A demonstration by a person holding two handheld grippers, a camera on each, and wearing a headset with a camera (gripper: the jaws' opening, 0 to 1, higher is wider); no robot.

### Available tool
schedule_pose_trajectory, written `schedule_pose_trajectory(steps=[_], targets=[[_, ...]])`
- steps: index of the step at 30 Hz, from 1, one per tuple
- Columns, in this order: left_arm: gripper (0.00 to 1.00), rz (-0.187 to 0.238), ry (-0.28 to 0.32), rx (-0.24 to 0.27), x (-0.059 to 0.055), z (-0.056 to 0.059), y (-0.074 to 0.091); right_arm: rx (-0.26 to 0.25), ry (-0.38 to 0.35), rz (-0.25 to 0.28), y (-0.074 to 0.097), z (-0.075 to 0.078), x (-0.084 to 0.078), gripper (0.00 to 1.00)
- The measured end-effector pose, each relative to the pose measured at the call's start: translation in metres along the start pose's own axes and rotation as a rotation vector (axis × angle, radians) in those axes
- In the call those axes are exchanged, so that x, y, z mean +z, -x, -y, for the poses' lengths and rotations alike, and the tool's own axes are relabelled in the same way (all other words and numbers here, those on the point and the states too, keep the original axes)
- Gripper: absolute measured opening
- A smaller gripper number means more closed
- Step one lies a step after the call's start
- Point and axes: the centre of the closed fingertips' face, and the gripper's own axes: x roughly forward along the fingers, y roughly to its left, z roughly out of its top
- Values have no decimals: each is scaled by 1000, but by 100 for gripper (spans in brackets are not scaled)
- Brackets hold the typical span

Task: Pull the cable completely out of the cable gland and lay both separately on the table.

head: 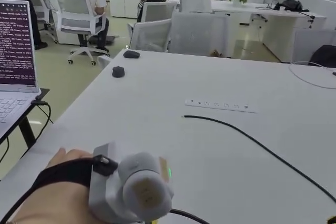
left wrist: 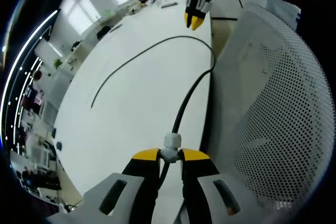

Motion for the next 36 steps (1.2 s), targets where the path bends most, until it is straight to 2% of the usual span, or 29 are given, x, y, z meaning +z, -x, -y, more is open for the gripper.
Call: schedule_pose_trajectory(steps=[2,4,6,8,10,12,13,16,17,18,22,25,28,31,34,35,36], targets=[[16,-4,2,2,-1,0,0,-40,-50,-48,-8,12,-24,13],[16,-5,3,-2,-1,1,0,-93,-143,-48,-19,24,-42,13],[16,-7,5,-4,-1,1,0,-94,-211,-56,-31,26,-59,14],[16,-10,7,-6,-2,2,0,-116,-304,-82,-39,28,-77,18],[16,-12,7,-4,-2,2,0,-152,-371,-58,-42,32,-84,19],[16,-13,8,-5,-2,2,0,-122,-464,-24,-46,26,-84,19],[16,-13,9,-6,-2,2,0,-117,-488,-11,-47,25,-84,20],[16,-18,8,-4,-4,2,0,-125,-485,-44,-52,26,-92,18],[16,-21,9,-2,-4,2,0,-139,-463,-7,-51,30,-85,16],[16,-21,10,-2,-4,2,0,-135,-474,-25,-50,30,-86,12],[16,-21,10,-3,-3,3,-1,-130,-472,-16,-56,36,-75,9],[16,-26,8,-6,-3,4,-2,-111,-427,-9,-65,39,-58,9],[16,-28,9,-6,-2,4,-2,-66,-341,17,-81,36,-29,8],[16,-29,11,-5,-1,3,-3,18,-218,27,-98,21,3,7],[16,-32,7,-6,0,7,-4,68,-117,40,-109,4,26,7],[16,-32,7,-9,0,8,-4,79,-106,47,-111,1,30,6],[16,-31,10,-12,1,9,-5,117,-92,72,-115,-9,42,6]])
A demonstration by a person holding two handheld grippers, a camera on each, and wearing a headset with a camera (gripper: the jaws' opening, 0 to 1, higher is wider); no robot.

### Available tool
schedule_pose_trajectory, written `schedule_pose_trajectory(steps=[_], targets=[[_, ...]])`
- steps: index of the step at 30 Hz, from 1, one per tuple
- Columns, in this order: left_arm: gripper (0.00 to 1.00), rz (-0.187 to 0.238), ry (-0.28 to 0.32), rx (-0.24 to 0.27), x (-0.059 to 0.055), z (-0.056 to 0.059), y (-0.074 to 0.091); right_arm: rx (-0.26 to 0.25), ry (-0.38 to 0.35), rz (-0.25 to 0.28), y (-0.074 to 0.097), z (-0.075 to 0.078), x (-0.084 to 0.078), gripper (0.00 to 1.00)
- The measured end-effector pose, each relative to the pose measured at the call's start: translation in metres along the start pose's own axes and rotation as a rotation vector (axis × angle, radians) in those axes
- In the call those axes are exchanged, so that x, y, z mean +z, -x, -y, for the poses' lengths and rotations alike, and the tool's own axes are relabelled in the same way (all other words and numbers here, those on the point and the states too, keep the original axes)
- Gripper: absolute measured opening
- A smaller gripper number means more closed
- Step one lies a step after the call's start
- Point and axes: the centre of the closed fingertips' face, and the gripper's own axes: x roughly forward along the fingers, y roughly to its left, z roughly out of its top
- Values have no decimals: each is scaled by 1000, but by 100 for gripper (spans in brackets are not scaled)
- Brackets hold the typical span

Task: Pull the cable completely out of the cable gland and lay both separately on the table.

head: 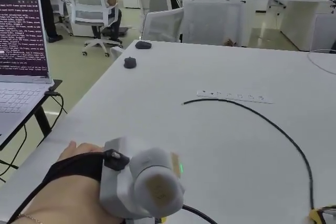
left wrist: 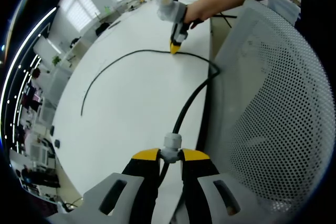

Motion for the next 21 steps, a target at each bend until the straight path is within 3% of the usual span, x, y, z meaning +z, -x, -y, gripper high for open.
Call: schedule_pose_trajectory(steps=[1,4,8,9,10,11,13,15,18,21], targets=[[16,1,1,-1,0,1,0,34,13,27,-6,-8,10,5],[16,3,5,-3,1,1,-1,102,69,17,-18,-24,23,5],[16,4,7,-5,1,1,-1,215,165,54,-27,-53,45,5],[16,4,6,-5,1,1,-1,198,174,46,-27,-51,49,5],[16,4,2,-5,2,1,-1,172,224,96,-24,-49,63,5],[16,4,-3,-5,2,1,-1,158,241,112,-21,-49,71,8],[16,1,-7,-5,1,1,-1,157,233,119,-10,-52,82,14],[16,10,1,-8,2,1,-1,138,280,147,1,-52,95,14],[16,19,-5,-6,6,0,-1,145,282,156,15,-57,103,19],[16,29,-9,-4,10,0,-2,175,345,156,40,-83,107,22]])
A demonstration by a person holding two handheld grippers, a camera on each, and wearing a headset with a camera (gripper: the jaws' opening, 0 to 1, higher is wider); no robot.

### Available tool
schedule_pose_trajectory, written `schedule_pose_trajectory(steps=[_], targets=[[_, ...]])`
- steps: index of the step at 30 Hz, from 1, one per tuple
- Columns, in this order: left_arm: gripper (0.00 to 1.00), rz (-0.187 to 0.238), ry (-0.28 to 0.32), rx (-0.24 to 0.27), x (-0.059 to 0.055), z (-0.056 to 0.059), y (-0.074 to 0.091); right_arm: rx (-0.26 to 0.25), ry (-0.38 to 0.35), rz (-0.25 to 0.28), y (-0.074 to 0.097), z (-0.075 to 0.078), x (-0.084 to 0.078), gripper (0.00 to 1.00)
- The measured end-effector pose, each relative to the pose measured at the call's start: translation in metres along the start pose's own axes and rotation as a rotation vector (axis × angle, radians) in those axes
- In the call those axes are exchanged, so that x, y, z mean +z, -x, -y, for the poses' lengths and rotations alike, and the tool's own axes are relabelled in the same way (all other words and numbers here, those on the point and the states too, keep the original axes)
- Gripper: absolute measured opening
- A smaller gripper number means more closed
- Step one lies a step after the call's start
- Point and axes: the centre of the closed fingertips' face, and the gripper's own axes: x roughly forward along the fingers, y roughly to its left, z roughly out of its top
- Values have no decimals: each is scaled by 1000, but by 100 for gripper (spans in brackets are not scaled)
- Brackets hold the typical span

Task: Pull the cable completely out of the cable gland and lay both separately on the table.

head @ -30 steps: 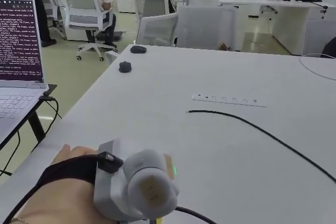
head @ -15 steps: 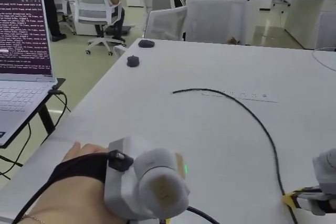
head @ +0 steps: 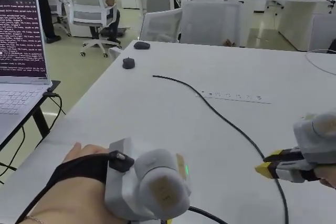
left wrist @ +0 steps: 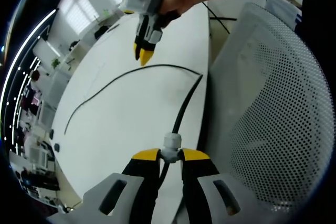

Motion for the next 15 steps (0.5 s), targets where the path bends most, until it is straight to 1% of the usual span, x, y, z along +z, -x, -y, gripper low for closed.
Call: schedule_pose_trajectory(steps=[1,3,5,6,8,11,12,13,14,15], targets=[[16,4,0,3,1,-1,0,6,20,1,4,-6,3,22],[16,9,-8,14,4,-2,0,40,70,-18,13,-28,9,21],[16,15,-7,15,6,-3,0,79,108,-17,19,-48,16,21],[16,19,-4,23,7,-4,1,107,117,-18,24,-64,19,21],[16,21,-8,28,7,-5,2,147,131,-21,29,-84,24,19],[16,25,-11,39,9,-7,3,193,156,-14,35,-108,31,20],[16,28,-11,43,10,-7,4,223,176,-12,38,-121,34,20],[16,30,-11,43,11,-7,4,249,193,-13,40,-130,35,21],[16,34,-11,47,12,-7,4,286,221,-14,41,-143,37,22],[16,36,-11,49,13,-8,4,300,248,-32,42,-150,36,24]])
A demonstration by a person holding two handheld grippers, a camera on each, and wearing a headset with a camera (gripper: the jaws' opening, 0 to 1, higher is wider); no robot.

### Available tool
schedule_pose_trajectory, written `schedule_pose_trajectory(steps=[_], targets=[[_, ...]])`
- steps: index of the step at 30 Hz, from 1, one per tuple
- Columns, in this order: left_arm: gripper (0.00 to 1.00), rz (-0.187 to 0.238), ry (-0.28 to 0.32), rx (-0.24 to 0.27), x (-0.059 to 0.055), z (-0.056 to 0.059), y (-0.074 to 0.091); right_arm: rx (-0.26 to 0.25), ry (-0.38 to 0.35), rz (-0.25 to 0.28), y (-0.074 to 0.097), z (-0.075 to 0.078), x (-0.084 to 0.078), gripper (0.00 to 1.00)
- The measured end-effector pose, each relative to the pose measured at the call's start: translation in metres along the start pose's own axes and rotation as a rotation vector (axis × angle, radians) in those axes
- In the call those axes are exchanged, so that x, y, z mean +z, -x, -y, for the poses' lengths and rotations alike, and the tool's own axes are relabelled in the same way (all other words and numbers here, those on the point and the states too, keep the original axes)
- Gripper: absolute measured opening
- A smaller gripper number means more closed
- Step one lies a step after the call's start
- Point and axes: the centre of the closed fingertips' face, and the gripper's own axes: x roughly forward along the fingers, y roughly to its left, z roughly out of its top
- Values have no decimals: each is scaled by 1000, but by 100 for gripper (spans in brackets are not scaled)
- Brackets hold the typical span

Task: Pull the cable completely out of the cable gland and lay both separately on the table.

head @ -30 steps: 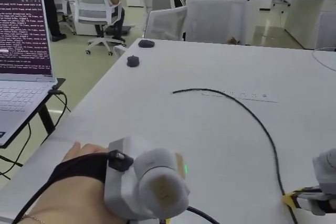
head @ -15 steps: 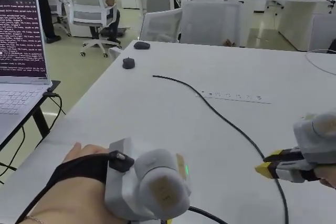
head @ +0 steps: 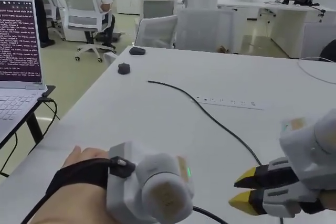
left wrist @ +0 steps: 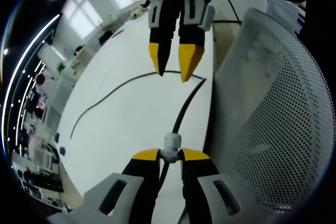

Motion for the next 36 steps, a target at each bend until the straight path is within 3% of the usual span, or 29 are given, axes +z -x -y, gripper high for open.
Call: schedule_pose_trajectory(steps=[2,10,15,20,27,33,36], targets=[[16,6,-1,-2,3,1,0,-4,49,-13,-4,-8,5,25],[16,29,-18,-3,12,4,-1,-12,103,-28,-31,-27,17,19],[16,32,-21,-17,11,7,-1,-54,154,-96,-35,-22,8,7],[16,29,-12,-14,7,3,-1,-69,129,-94,-32,-16,3,3],[16,23,-1,-4,1,0,1,-100,86,-130,-26,-9,-22,3],[16,17,4,-1,-5,-3,2,-133,35,-230,-19,6,-63,3],[16,17,3,3,-5,-4,3,-157,12,-304,-13,12,-84,3]])
